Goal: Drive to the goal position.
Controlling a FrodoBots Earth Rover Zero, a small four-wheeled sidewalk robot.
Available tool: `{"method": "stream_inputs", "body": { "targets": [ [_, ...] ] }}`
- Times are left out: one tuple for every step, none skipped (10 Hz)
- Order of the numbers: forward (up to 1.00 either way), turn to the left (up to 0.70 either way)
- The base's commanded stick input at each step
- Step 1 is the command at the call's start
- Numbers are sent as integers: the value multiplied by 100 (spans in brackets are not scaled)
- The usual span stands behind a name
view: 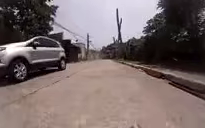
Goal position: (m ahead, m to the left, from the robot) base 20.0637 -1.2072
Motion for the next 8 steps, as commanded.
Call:
{"method": "stream_inputs", "body": {
  "targets": [
    [100,0],
    [100,0],
    [100,0],
    [100,0],
    [100,0],
    [100,0],
    [100,0],
    [100,0]
  ]
}}
